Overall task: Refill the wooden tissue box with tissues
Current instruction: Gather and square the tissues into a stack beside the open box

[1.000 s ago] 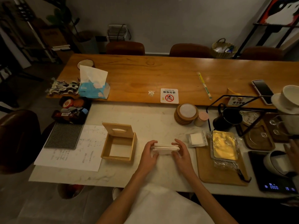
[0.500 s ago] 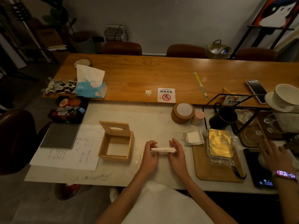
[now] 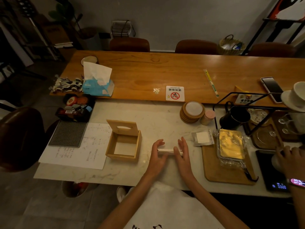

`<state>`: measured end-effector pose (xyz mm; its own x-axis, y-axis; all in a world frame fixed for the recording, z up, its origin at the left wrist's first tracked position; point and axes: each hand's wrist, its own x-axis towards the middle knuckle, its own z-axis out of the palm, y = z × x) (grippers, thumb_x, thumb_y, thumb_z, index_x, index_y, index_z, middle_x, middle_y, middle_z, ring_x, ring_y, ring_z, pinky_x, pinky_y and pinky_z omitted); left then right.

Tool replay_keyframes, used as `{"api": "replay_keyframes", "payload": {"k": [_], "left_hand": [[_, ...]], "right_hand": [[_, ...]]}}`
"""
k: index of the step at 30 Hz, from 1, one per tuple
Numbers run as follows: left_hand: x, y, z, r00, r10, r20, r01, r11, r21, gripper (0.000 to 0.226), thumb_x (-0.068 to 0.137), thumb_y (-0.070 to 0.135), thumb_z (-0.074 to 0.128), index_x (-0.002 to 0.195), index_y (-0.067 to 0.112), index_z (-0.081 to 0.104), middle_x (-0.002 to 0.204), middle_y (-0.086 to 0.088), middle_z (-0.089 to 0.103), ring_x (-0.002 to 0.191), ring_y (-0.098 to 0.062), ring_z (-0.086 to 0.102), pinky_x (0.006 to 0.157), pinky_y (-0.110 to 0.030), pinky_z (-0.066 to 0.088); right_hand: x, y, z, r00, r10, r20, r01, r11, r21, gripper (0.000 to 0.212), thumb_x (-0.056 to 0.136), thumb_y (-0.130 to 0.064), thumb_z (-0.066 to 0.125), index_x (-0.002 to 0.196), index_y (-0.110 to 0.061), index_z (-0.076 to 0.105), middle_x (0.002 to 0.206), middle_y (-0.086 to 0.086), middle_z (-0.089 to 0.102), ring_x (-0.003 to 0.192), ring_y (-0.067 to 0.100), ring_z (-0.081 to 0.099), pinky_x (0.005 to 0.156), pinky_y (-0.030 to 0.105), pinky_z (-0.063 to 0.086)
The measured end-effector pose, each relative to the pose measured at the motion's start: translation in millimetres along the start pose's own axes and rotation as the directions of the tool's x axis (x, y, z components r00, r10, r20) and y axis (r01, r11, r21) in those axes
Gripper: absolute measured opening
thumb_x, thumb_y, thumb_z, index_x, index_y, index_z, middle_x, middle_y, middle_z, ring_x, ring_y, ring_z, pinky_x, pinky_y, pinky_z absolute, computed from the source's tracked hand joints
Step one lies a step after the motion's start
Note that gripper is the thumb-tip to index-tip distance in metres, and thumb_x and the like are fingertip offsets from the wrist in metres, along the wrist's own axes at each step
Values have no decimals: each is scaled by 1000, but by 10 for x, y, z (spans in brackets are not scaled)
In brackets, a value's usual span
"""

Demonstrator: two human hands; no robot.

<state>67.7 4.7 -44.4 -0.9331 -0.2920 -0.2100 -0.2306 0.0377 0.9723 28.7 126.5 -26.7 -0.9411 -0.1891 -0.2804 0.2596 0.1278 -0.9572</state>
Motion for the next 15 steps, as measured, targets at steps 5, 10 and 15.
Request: {"api": "replay_keyframes", "payload": {"k": [5,10,15], "left_hand": [[13,75,93,999,-47,-14,47,999,-11,37,102,39,42,137,27,42,138,8,48,127,0,45,109,-25,39],[55,58,111,995,-60,-85,60,998,0,30,106,29,32,133,30,43,125,7,57,112,8,51,93,-4,37],[104,84,144,984,-41,-173,47,998,32,30,107,22,29,135,25,41,111,3,62,99,10,54,83,0,38]], "right_hand": [[11,-13,100,999,-14,-44,13,999,-33,49,103,-24,41,150,-29,27,147,2,44,133,14,43,110,36,40],[43,-24,91,996,-21,-89,18,999,-41,43,104,-26,38,147,-25,35,137,1,52,124,11,50,93,14,41],[40,-58,92,990,-60,-125,50,996,-80,34,104,-20,38,137,-22,47,126,3,57,116,17,54,96,23,44]]}}
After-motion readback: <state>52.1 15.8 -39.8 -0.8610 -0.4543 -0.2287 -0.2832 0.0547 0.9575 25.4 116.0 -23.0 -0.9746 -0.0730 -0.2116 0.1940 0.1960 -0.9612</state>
